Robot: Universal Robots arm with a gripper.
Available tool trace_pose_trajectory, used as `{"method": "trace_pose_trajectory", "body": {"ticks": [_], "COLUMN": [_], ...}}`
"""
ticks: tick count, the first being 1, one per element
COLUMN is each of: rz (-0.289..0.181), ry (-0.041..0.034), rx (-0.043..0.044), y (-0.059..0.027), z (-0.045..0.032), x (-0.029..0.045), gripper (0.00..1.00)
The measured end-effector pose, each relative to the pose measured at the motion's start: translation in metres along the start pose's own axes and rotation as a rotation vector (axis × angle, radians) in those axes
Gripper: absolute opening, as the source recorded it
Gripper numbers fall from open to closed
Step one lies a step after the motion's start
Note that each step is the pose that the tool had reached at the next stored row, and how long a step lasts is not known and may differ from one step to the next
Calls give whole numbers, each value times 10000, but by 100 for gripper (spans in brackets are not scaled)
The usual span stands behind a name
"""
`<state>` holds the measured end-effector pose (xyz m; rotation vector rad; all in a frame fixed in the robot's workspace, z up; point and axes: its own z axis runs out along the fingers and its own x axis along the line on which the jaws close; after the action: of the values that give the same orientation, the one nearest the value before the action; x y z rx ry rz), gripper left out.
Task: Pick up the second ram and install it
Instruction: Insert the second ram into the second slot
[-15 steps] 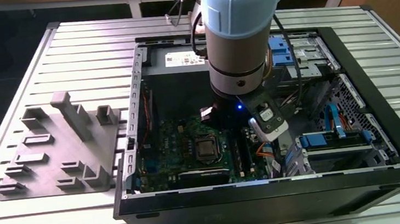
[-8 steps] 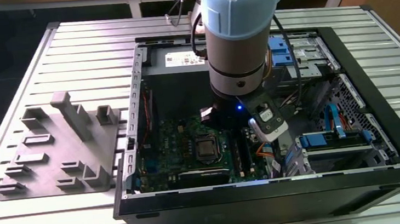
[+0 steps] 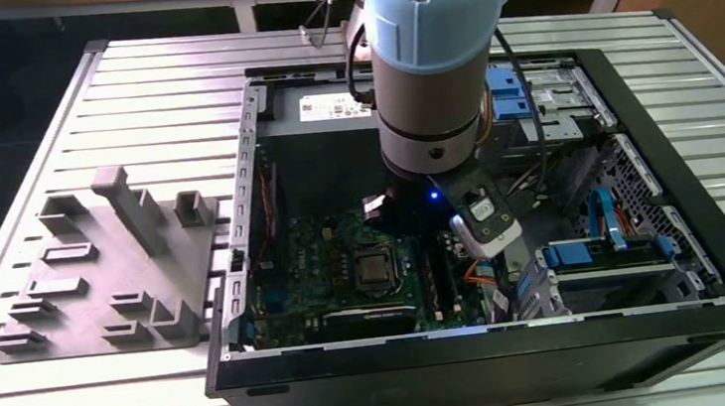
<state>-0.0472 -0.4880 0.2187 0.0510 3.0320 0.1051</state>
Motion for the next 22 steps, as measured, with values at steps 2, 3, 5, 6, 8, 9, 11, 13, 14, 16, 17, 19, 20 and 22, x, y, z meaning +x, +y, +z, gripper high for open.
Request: {"method": "trace_pose_trajectory", "body": {"ticks": [2,3,5,6,8,9,11,13,14,16,17,19,20,22], "rz": [1,0,1,0,0,0,1,0,0,0,0,0,0,0], "ry": [-1,-1,-1,-1,0,0,-1,-2,-2,-1,-1,0,0,-1], "rx": [-2,-2,-3,-1,0,0,-2,-5,-5,-2,-1,-1,-1,-2], "y": [0,0,-1,-1,-1,-1,-1,-1,-2,-2,-2,-2,-2,-2], "z": [2,3,10,13,15,16,17,24,30,31,32,32,32,32], "x": [0,0,1,1,2,2,2,2,3,3,3,3,3,3], "gripper": [8,8,8,8,8,8,8,8,8,8,8,8,8,8]}}
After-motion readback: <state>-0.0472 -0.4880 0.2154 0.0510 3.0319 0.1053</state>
